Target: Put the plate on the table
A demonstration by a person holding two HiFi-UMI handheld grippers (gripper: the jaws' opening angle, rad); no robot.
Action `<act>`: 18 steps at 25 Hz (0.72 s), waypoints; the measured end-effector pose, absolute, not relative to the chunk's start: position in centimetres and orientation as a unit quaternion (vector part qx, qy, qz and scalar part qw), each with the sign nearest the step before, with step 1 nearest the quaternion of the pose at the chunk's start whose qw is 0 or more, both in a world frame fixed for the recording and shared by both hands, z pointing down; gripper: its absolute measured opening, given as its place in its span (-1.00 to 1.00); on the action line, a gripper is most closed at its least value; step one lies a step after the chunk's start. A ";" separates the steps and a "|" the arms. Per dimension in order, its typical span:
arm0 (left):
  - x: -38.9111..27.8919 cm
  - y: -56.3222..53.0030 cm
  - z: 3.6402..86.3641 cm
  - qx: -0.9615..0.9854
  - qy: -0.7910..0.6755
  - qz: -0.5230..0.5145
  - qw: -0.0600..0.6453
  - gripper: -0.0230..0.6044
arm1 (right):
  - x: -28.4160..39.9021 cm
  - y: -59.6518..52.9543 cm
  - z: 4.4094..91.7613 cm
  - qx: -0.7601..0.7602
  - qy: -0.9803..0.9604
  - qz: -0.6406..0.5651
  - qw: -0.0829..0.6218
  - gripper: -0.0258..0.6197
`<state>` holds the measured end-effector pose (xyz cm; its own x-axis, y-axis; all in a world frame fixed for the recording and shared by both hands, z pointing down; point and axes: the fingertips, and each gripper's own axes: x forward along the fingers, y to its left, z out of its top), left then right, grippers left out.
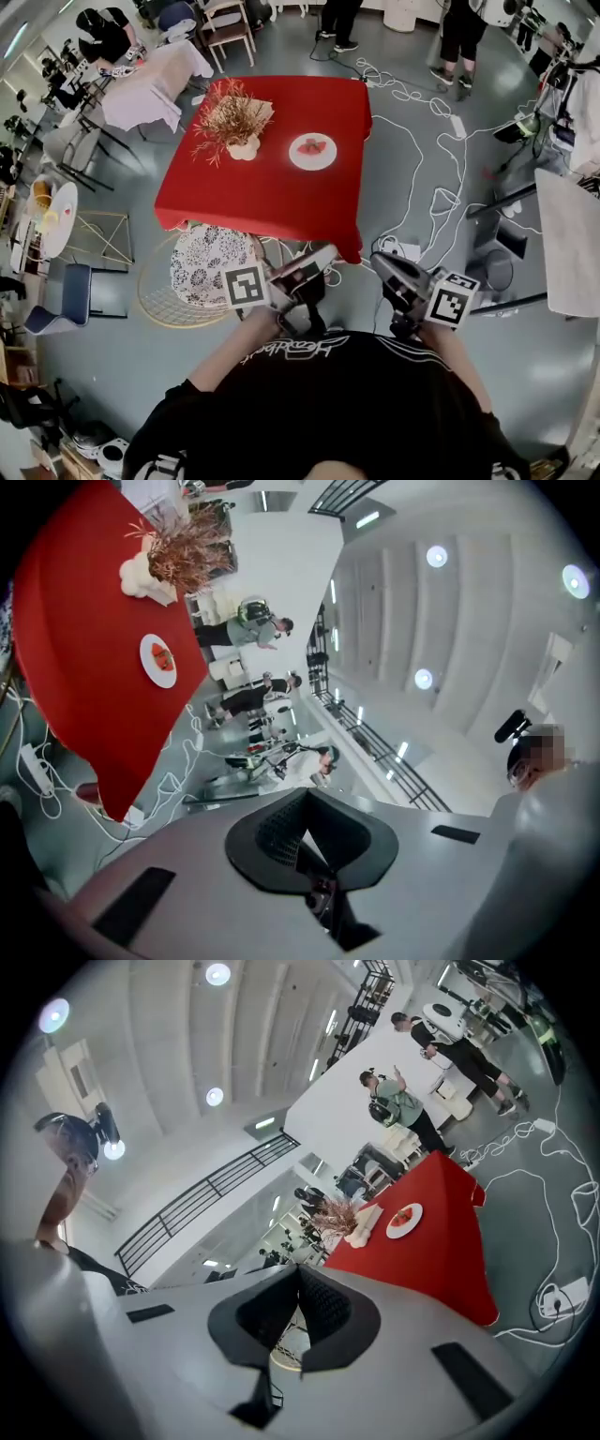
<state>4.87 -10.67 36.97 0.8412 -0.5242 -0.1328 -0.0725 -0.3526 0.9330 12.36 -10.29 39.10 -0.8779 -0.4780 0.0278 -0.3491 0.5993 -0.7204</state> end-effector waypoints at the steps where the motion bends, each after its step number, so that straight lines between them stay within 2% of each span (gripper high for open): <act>1: 4.8 -9.8 37.0 0.793 -0.191 -0.215 0.537 -0.90 | 12.3 -9.7 39.1 -0.229 0.893 -0.380 0.082 -0.90; 12: 2.7 -4.5 37.7 0.798 -0.218 -0.202 0.525 -0.90 | 9.5 -4.7 39.8 -0.215 0.897 -0.379 0.074 -0.90; 18: -0.3 -0.2 38.6 0.784 -0.214 -0.202 0.546 -0.90 | 6.6 0.1 40.8 -0.225 0.887 -0.398 0.067 -0.90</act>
